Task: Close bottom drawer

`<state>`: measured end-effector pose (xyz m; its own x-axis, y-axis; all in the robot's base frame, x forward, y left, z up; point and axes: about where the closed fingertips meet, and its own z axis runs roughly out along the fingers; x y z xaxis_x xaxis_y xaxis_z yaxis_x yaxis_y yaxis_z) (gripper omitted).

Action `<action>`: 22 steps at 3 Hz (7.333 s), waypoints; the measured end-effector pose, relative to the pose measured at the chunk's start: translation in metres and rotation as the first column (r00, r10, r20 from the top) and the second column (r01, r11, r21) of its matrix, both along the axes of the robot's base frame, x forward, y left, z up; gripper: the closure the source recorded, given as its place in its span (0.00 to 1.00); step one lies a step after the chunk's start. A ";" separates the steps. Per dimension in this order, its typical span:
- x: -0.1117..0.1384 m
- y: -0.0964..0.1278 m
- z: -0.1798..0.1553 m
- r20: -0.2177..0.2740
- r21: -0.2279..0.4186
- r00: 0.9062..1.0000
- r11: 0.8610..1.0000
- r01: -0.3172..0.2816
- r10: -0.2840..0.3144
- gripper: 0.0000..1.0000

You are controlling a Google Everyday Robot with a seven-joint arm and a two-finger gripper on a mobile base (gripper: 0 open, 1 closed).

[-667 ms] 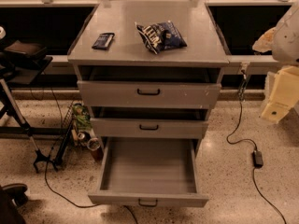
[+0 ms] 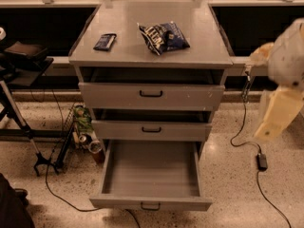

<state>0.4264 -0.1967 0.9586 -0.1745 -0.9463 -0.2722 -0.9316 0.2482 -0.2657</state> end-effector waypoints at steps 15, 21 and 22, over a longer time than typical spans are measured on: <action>0.013 0.029 -0.707 -0.822 -0.142 0.301 0.686 0.714 -0.483 0.00; 0.041 0.058 -0.740 -0.888 0.053 0.326 0.631 0.774 -0.325 0.00; 0.056 0.071 -0.737 -0.872 0.134 0.397 0.639 0.757 -0.287 0.00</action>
Offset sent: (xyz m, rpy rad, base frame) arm -0.0784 0.0943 -0.4401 0.2192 0.4545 -0.0632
